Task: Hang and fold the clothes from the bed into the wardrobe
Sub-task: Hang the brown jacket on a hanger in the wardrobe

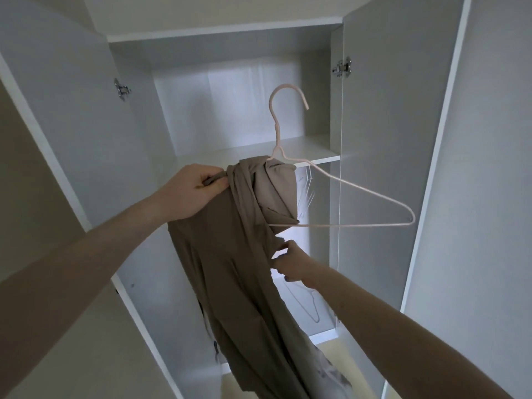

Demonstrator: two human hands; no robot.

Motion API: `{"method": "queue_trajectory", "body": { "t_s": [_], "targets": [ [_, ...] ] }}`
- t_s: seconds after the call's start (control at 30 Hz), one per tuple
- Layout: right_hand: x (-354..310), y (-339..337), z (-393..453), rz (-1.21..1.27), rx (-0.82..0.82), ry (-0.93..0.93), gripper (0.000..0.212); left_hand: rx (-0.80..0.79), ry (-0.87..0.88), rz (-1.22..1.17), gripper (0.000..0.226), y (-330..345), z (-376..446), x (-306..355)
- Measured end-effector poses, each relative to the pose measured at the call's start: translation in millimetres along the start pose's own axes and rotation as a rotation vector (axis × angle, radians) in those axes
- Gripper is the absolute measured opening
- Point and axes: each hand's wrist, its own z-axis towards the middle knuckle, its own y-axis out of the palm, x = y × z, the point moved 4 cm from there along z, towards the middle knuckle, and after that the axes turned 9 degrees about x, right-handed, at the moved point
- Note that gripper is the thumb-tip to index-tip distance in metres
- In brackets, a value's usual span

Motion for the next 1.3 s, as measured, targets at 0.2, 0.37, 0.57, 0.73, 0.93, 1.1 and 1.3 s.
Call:
{"method": "queue_trajectory", "body": {
  "t_s": [0.2,0.37,0.57,0.73,0.93,1.1,1.3],
  "targets": [
    [17,-12,-1,0.157,0.033,0.024,0.011,0.012,0.022,0.016,0.044,1,7,-10],
    [20,-89,-6,0.515,0.457,-0.111,0.024,0.086,-0.094,0.053,0.064,-10,-9,-38],
    [10,-117,-24,0.598,0.508,-0.247,0.032,0.063,-0.067,0.277,0.064,-7,-21,-49],
    [1,-126,-32,0.702,0.503,-0.250,0.028,0.048,-0.173,0.278,0.064,1,-29,-67],
    [-12,-109,-38,0.785,0.343,-0.224,0.035,0.038,-0.334,-0.292,0.029,34,-24,-78],
    [-19,-108,-35,0.930,0.299,-0.200,0.030,0.171,-0.357,-0.393,0.055,58,-15,-56],
    [-21,-123,-28,0.949,0.340,-0.207,0.028,0.411,-0.499,-0.328,0.057,74,-5,-42]
  ]
}}
